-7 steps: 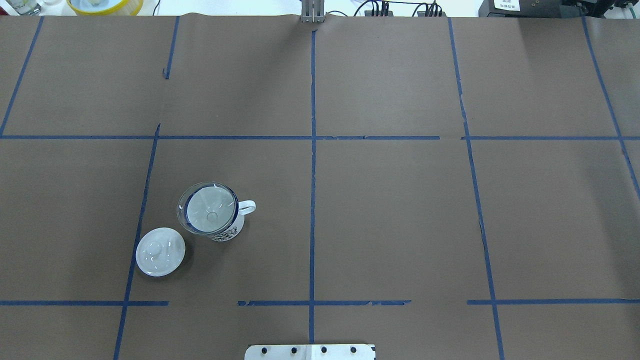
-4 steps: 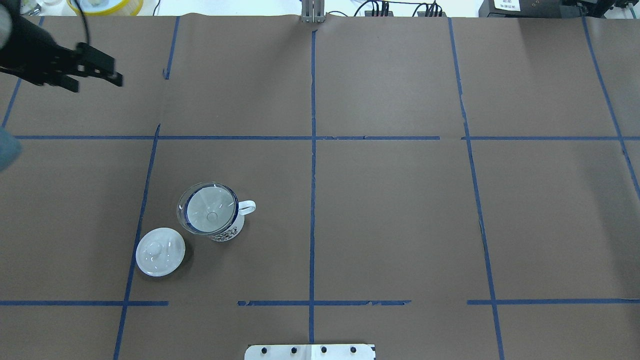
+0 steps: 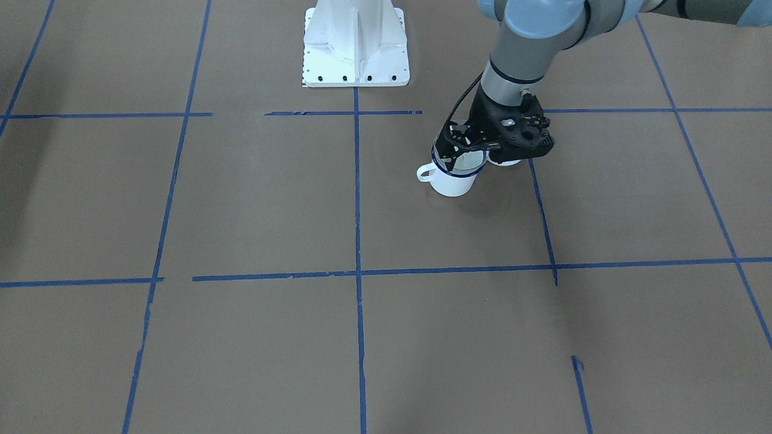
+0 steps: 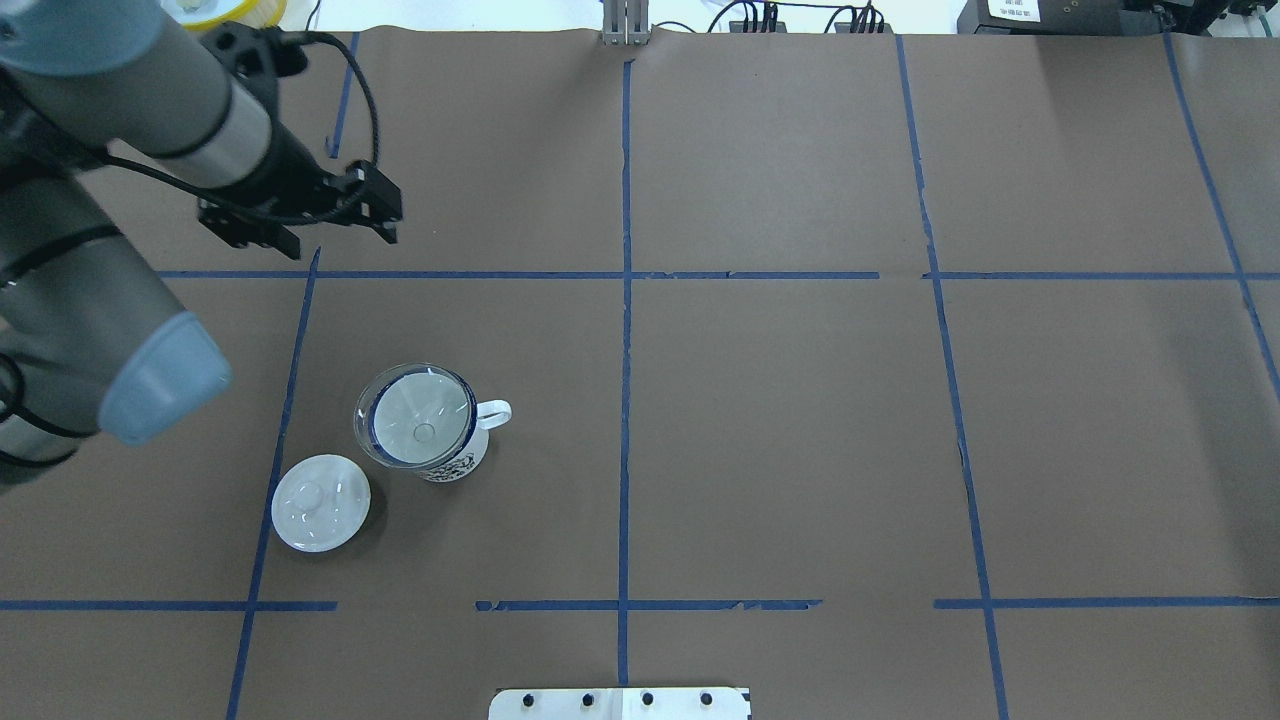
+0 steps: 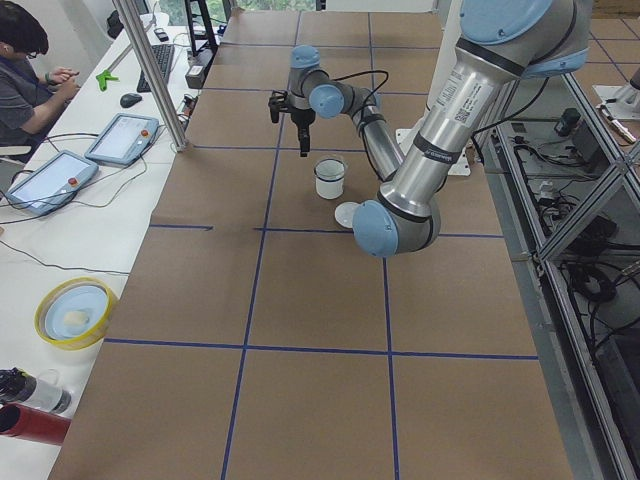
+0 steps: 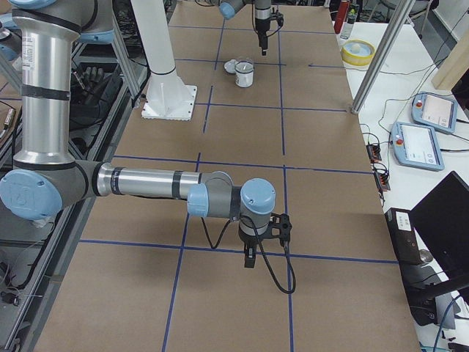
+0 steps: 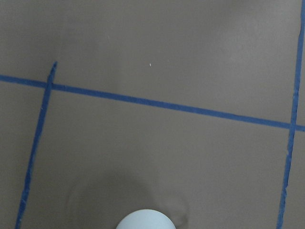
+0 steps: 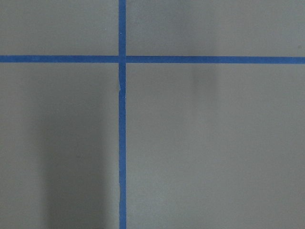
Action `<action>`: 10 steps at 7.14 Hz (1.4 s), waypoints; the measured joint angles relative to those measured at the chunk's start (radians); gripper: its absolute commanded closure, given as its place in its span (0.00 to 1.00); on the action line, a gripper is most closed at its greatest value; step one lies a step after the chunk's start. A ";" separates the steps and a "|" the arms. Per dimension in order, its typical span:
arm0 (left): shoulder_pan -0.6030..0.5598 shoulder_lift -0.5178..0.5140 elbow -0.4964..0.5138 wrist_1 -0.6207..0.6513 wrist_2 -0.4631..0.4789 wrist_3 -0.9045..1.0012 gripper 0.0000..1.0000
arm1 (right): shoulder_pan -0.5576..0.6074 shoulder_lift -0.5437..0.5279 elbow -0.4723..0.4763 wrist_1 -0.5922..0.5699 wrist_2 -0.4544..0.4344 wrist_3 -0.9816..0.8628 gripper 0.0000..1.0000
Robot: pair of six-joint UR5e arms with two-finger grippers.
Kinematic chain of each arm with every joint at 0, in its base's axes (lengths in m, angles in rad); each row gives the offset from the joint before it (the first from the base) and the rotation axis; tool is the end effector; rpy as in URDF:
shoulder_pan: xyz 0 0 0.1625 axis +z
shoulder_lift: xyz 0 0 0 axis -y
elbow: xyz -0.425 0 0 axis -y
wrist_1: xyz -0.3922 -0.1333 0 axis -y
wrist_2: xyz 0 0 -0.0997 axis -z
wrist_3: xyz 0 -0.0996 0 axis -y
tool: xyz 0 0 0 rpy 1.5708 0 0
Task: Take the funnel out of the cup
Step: 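Move the left gripper down over the glass funnel in the white mug, then close the left gripper on the glass funnel's rim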
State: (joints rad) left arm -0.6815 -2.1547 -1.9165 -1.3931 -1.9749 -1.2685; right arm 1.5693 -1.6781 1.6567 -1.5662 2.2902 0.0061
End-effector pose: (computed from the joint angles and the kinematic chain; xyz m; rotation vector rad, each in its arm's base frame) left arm 0.4100 -0.4538 0.2016 0.0110 0.8360 -0.2050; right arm 0.0670 -0.4451 0.6700 -0.0188 -0.7193 0.0104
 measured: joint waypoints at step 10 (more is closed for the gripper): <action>0.152 0.001 0.034 -0.004 0.080 -0.068 0.61 | 0.000 0.000 0.000 0.000 0.000 0.000 0.00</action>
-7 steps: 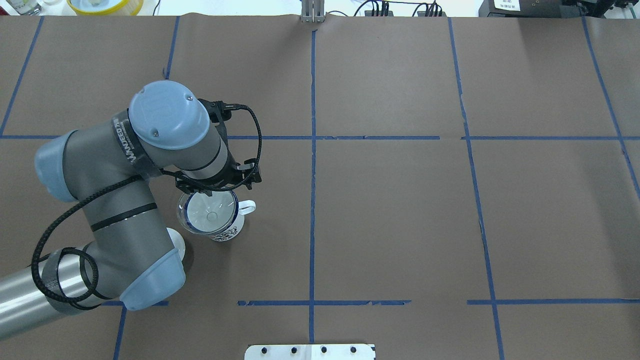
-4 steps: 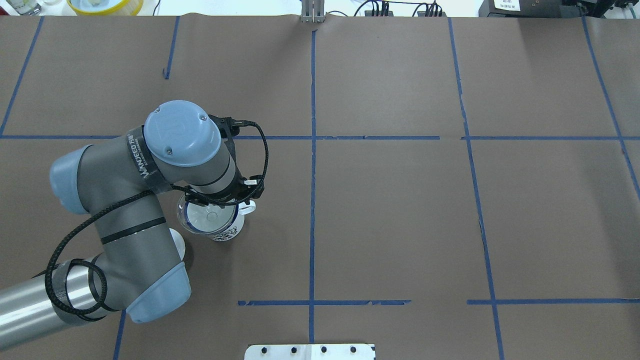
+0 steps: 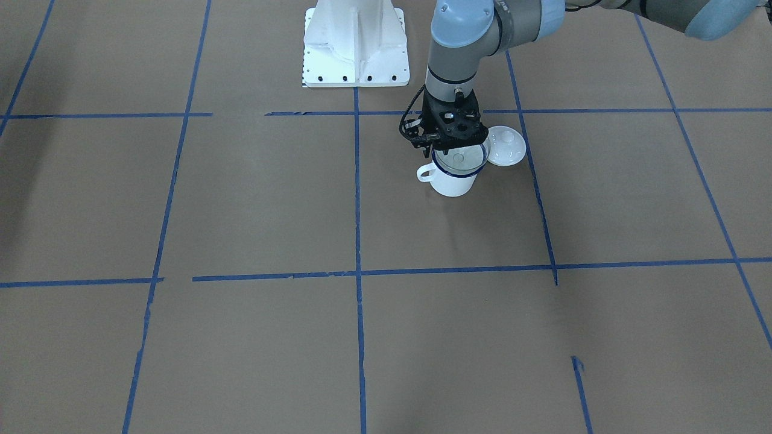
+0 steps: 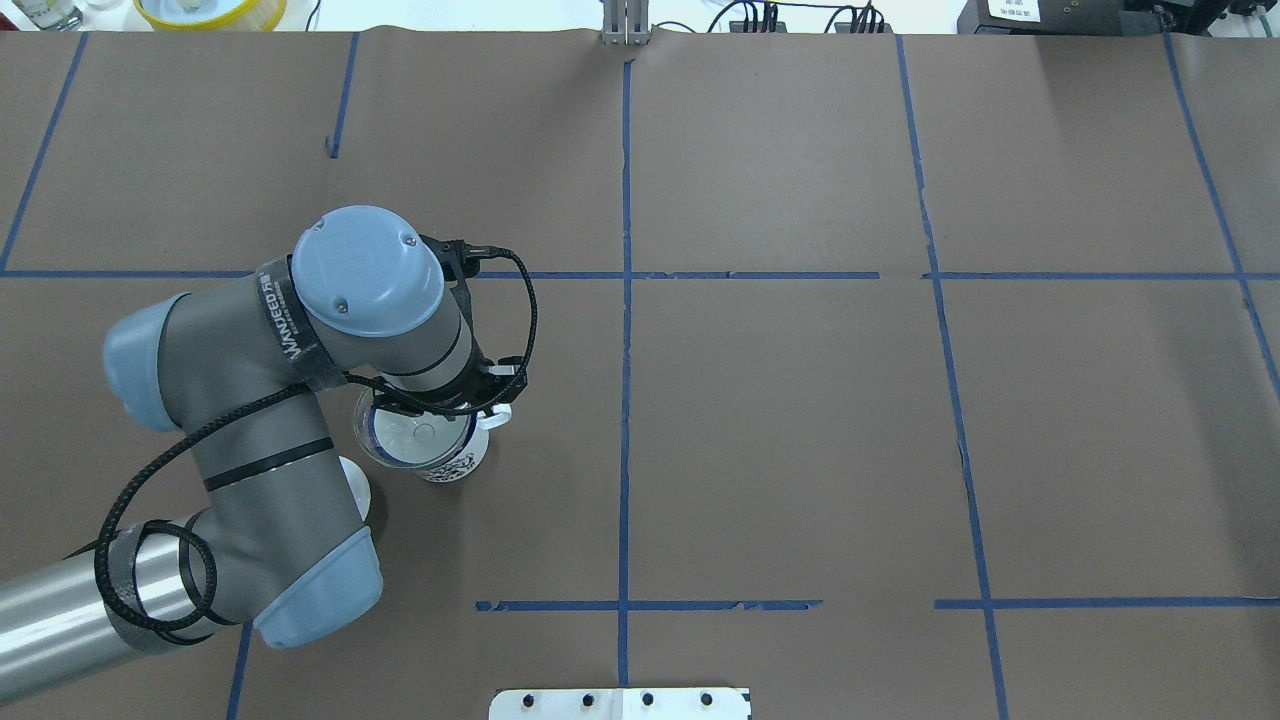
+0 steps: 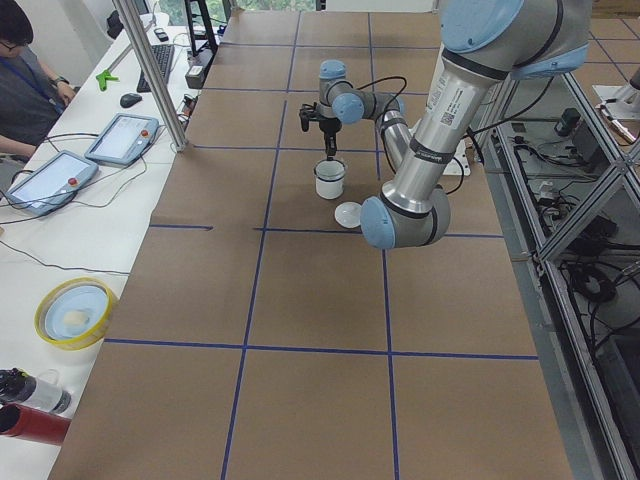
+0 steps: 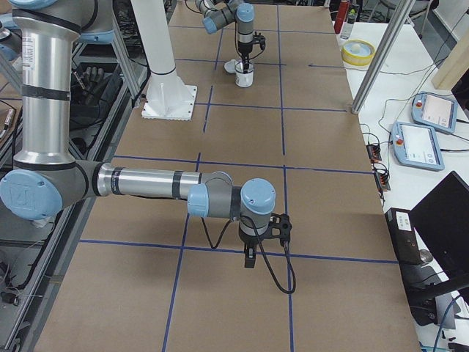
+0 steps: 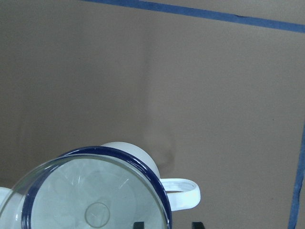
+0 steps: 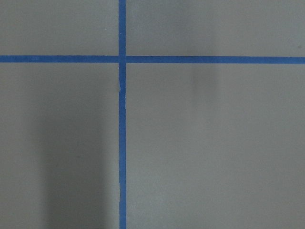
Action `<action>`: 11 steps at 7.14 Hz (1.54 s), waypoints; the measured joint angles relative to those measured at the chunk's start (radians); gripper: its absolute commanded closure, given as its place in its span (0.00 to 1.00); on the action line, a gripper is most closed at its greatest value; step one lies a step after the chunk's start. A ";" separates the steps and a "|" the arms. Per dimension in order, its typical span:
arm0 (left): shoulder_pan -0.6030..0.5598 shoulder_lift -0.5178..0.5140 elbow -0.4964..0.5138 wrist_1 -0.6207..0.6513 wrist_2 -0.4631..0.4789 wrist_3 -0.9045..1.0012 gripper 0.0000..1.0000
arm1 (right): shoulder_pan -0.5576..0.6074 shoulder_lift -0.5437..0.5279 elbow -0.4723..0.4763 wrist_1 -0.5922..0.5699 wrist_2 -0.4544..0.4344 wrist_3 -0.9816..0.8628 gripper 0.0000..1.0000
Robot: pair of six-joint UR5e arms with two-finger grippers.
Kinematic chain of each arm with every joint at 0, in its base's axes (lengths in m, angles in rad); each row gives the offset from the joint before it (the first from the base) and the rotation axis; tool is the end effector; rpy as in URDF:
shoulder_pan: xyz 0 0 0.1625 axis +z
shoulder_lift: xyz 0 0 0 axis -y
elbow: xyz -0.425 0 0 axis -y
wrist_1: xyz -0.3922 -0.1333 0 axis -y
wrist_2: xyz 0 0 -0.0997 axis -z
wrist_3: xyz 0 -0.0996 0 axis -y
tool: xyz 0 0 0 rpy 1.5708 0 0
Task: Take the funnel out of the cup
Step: 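Close the left gripper on the glass funnel's rim, then lift the glass funnel up out of the mug with the left gripper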
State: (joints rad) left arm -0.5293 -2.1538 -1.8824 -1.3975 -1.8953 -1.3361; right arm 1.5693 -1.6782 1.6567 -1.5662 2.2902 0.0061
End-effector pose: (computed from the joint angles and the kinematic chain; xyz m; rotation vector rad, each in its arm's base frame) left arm 0.4810 -0.3990 0.2164 -0.0214 0.7794 -0.1625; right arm 0.0670 -0.4451 0.6701 -0.0189 -0.7193 0.0105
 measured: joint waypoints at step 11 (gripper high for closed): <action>-0.167 -0.018 -0.288 0.192 0.002 -0.062 1.00 | 0.000 0.000 0.000 0.000 0.000 0.000 0.00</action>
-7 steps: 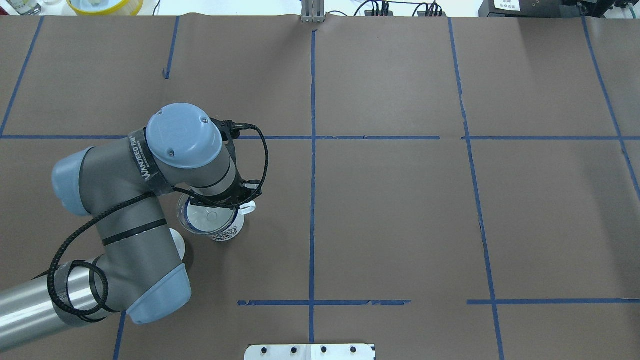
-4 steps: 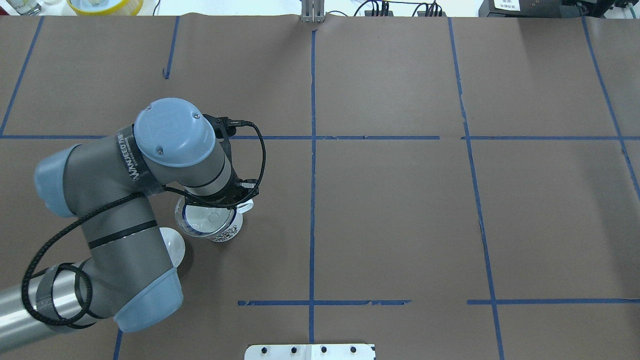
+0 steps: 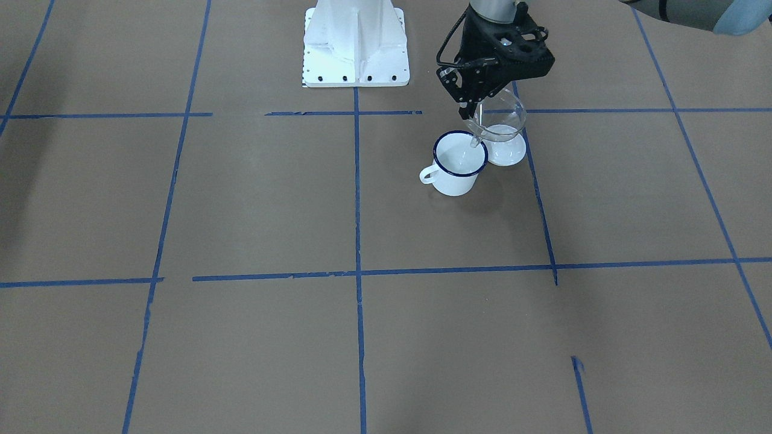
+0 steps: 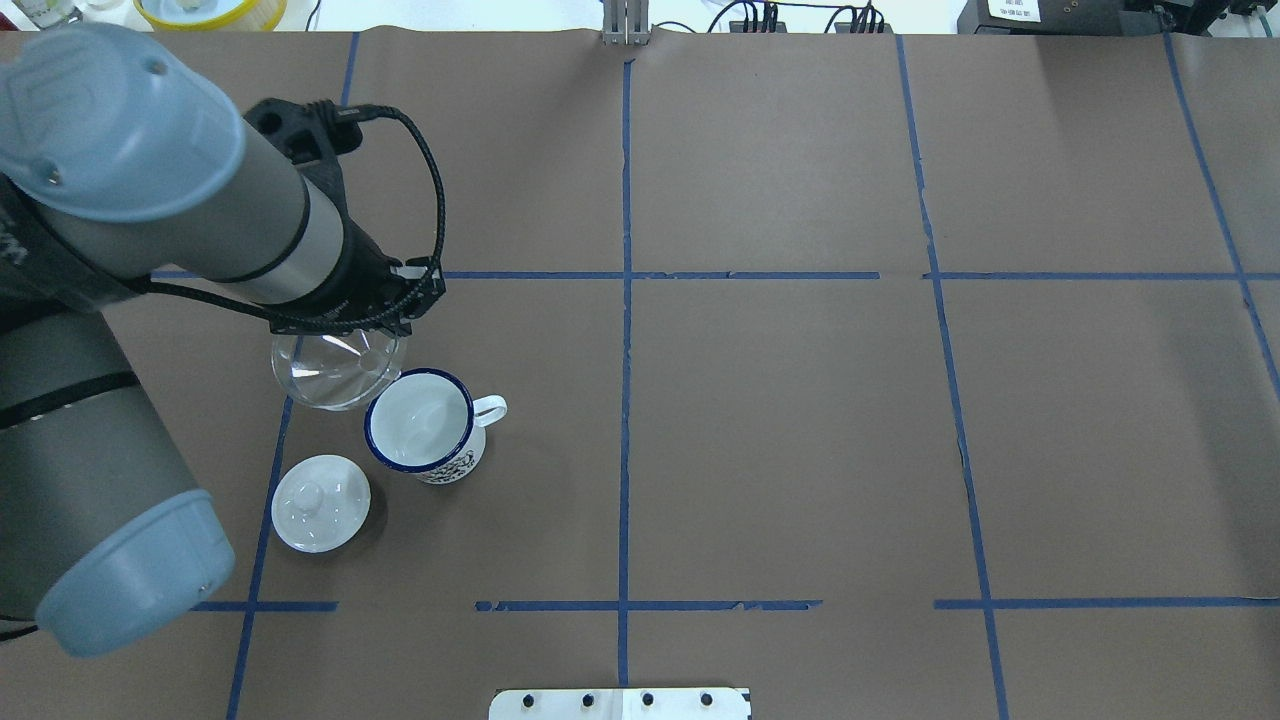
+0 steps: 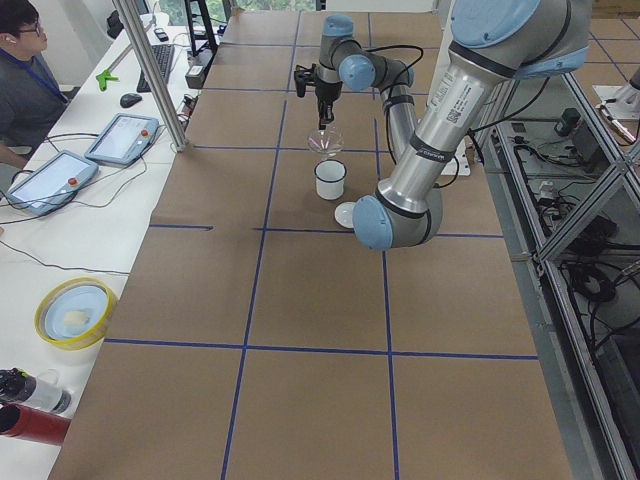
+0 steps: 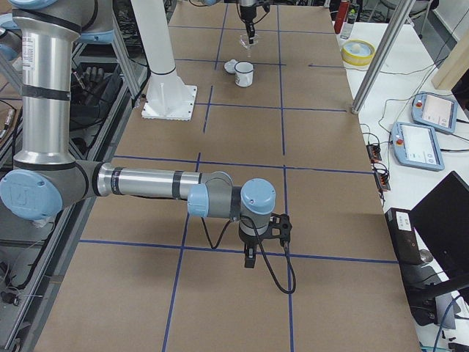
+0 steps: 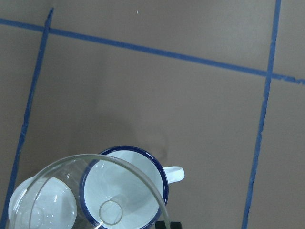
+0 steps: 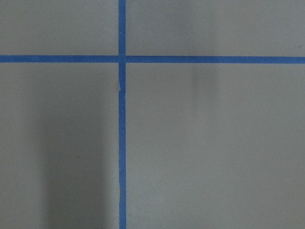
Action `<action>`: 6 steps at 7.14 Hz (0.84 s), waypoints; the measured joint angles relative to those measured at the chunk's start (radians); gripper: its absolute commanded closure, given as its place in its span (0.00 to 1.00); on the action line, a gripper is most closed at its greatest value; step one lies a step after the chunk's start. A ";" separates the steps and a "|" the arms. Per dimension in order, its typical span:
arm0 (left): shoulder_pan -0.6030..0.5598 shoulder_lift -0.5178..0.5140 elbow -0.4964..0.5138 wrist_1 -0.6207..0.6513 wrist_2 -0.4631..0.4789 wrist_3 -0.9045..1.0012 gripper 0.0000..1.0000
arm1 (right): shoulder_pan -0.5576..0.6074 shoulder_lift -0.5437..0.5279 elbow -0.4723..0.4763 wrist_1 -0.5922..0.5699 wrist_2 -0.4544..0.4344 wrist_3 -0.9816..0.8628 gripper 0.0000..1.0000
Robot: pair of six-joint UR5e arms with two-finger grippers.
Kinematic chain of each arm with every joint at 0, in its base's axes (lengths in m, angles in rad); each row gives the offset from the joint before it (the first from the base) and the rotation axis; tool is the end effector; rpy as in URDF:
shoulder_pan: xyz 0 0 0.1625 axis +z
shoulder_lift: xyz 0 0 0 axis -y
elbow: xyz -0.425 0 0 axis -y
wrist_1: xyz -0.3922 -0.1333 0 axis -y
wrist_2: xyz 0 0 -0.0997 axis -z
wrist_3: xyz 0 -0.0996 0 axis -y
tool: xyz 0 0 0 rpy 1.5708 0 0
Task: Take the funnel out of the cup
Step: 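Lift the glass funnel up out of the mug with the left gripper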
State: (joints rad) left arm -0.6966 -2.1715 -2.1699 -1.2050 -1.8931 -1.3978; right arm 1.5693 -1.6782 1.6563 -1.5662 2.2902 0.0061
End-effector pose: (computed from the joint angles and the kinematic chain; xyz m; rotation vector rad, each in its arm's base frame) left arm 0.3331 -0.4113 0.1372 0.0734 0.8818 -0.3549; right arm 0.0670 -0.4450 0.6703 -0.0193 -0.7193 0.0106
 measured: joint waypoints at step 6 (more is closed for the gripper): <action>-0.040 -0.003 0.544 -0.816 0.454 -0.643 1.00 | 0.000 0.000 0.000 0.000 0.000 0.000 0.00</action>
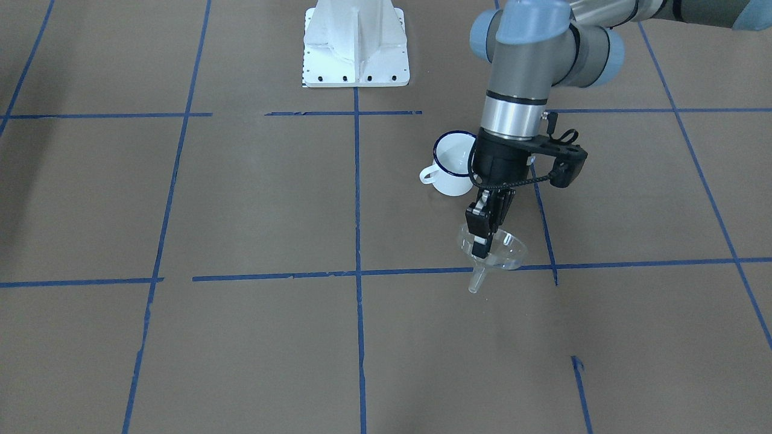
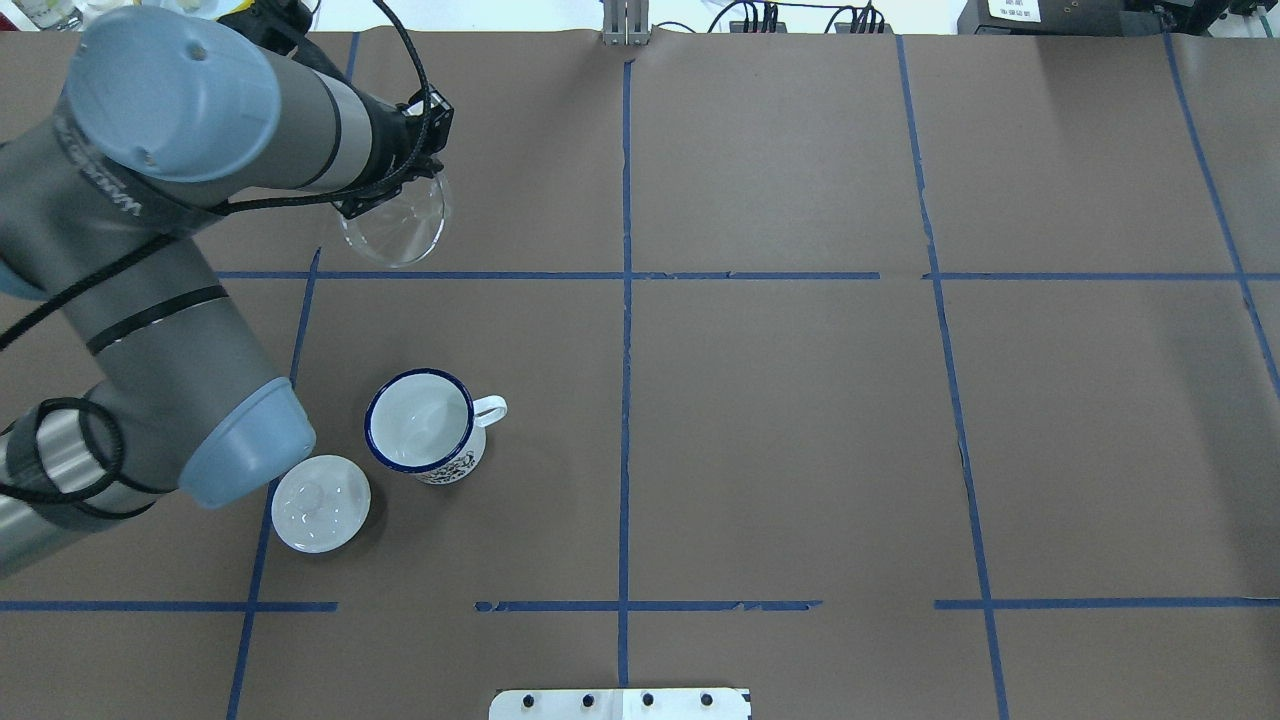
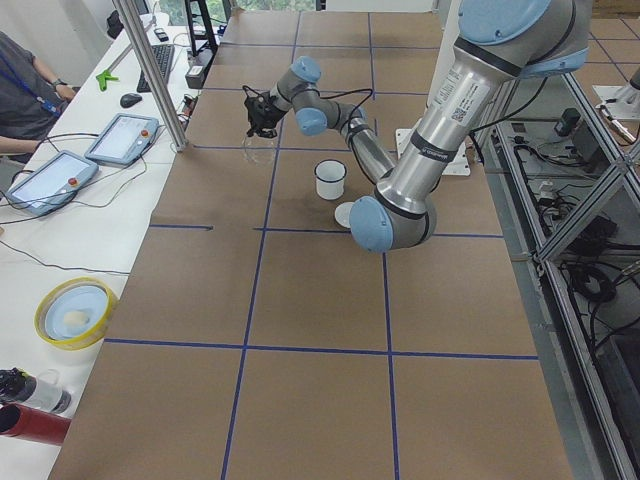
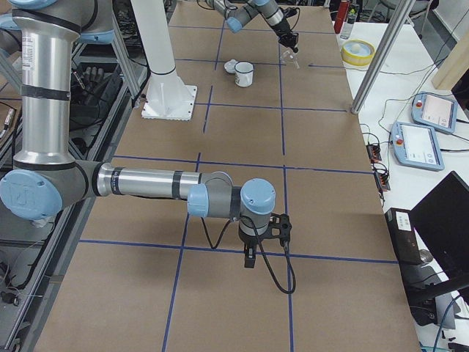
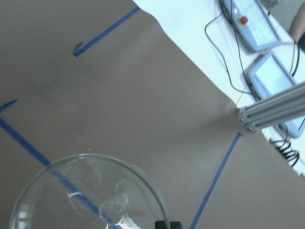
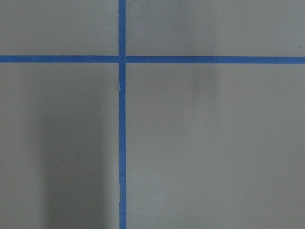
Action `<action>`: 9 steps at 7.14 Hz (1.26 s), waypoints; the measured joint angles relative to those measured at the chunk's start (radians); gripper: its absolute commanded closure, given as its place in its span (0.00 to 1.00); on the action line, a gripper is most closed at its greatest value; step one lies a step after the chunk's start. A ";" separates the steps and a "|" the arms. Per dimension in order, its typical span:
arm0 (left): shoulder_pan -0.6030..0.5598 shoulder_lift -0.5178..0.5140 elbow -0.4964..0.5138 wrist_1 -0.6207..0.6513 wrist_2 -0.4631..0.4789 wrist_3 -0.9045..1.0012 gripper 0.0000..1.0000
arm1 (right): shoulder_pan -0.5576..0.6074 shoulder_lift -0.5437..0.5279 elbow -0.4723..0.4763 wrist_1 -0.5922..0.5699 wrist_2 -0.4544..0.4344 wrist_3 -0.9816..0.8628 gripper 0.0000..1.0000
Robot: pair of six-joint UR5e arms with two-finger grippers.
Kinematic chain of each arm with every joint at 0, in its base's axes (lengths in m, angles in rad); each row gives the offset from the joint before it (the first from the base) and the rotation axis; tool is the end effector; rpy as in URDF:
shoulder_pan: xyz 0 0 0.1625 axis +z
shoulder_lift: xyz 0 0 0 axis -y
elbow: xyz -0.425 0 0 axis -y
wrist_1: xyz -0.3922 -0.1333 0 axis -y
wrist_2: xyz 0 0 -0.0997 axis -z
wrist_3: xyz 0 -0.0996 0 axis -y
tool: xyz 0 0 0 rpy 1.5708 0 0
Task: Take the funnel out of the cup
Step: 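Carry the funnel farther from the robot and set it on the table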
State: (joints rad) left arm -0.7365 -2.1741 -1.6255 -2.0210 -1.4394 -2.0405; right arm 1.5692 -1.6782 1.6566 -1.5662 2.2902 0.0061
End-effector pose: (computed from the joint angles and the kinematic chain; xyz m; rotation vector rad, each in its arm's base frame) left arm 0.4086 -0.5681 0.2275 0.2811 1.1519 -1.1447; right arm 0.0670 -0.4451 0.6701 -0.0190 -0.7193 0.0104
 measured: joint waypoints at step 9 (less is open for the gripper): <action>0.041 -0.097 0.457 -0.397 0.232 -0.073 0.00 | 0.000 0.000 0.000 0.000 0.000 0.000 0.00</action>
State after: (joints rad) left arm -0.6954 -2.2708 -1.1683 -2.4185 -1.2079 -2.1131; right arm 1.5693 -1.6782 1.6567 -1.5662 2.2902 0.0062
